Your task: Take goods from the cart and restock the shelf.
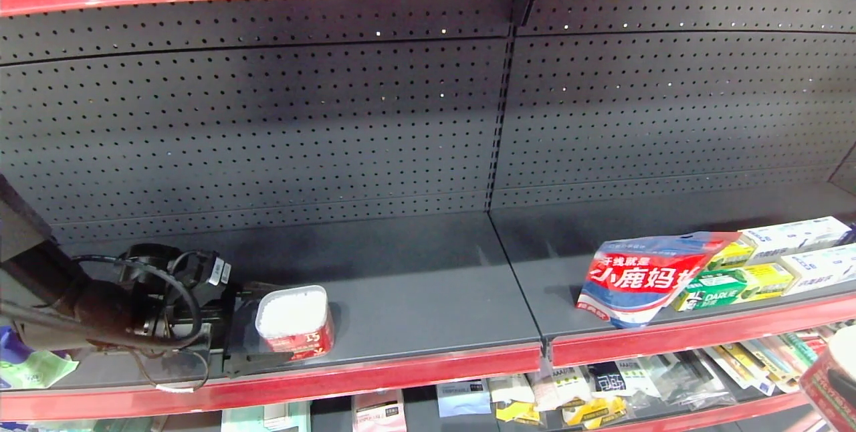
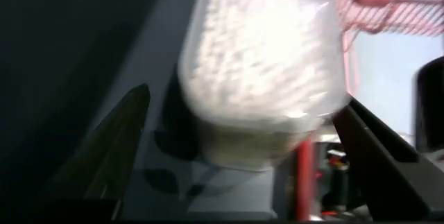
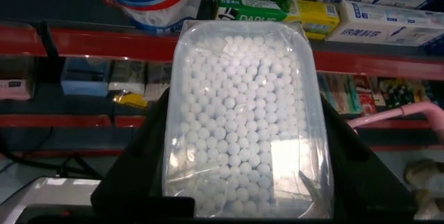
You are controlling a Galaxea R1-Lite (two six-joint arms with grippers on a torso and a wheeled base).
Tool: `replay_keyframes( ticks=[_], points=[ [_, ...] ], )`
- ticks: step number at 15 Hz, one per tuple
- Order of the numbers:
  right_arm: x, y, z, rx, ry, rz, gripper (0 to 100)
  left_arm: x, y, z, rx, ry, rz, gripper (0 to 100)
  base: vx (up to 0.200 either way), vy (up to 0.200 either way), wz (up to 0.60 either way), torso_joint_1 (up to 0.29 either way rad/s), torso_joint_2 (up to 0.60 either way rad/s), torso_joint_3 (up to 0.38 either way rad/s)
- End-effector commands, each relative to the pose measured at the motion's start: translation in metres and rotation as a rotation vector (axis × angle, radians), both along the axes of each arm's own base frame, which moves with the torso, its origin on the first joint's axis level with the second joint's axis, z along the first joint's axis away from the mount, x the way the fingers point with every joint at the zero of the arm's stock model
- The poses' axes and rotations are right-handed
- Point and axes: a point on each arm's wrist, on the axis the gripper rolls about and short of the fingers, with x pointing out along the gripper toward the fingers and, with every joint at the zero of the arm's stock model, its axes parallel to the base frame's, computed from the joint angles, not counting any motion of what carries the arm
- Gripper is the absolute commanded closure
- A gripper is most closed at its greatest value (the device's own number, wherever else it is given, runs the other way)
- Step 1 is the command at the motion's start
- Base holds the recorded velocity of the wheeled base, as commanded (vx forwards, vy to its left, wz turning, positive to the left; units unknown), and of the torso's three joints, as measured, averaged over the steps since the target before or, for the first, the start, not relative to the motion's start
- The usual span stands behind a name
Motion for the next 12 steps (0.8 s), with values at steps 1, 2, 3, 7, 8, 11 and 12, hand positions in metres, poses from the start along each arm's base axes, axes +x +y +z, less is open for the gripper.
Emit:
replay_keyframes(
  ticks=[1, 2, 3, 7, 8, 11, 12],
  points=[
    [-0.001, 0.000, -0.003, 0.003, 0.007, 0.004, 100, -0.023, -0.002, 0.027, -0.050, 0.011, -0.016, 0, 0.000, 0.000, 0.00, 0.000, 0.00, 0.000],
    [-0.001, 0.000, -0.003, 0.003, 0.008, 0.004, 100, -0.029, -0.003, 0.034, -0.062, 0.016, -0.022, 0, 0.000, 0.000, 0.00, 0.000, 0.00, 0.000],
    [-0.001, 0.000, -0.003, 0.003, 0.008, 0.005, 100, -0.031, -0.002, 0.037, -0.064, 0.012, -0.018, 0, 0.000, 0.000, 0.00, 0.000, 0.00, 0.000],
    [-0.001, 0.000, -0.002, 0.007, 0.003, 0.009, 100, -0.040, 0.007, 0.065, -0.063, -0.062, 0.019, 0, 0.000, 0.000, 0.00, 0.000, 0.00, 0.000],
    [-0.001, 0.000, -0.002, 0.007, 0.003, 0.010, 100, -0.042, 0.007, 0.071, -0.065, -0.066, 0.022, 0, 0.000, 0.000, 0.00, 0.000, 0.00, 0.000],
    [-0.001, 0.000, -0.003, 0.007, 0.006, 0.012, 100, -0.047, 0.004, 0.104, -0.088, -0.046, 0.061, 0, 0.000, 0.000, 0.00, 0.000, 0.00, 0.000],
    [-0.001, 0.001, -0.003, 0.007, 0.006, 0.015, 100, -0.046, 0.003, 0.109, -0.091, -0.029, 0.073, 0, 0.000, 0.000, 0.00, 0.000, 0.00, 0.000]
  ],
)
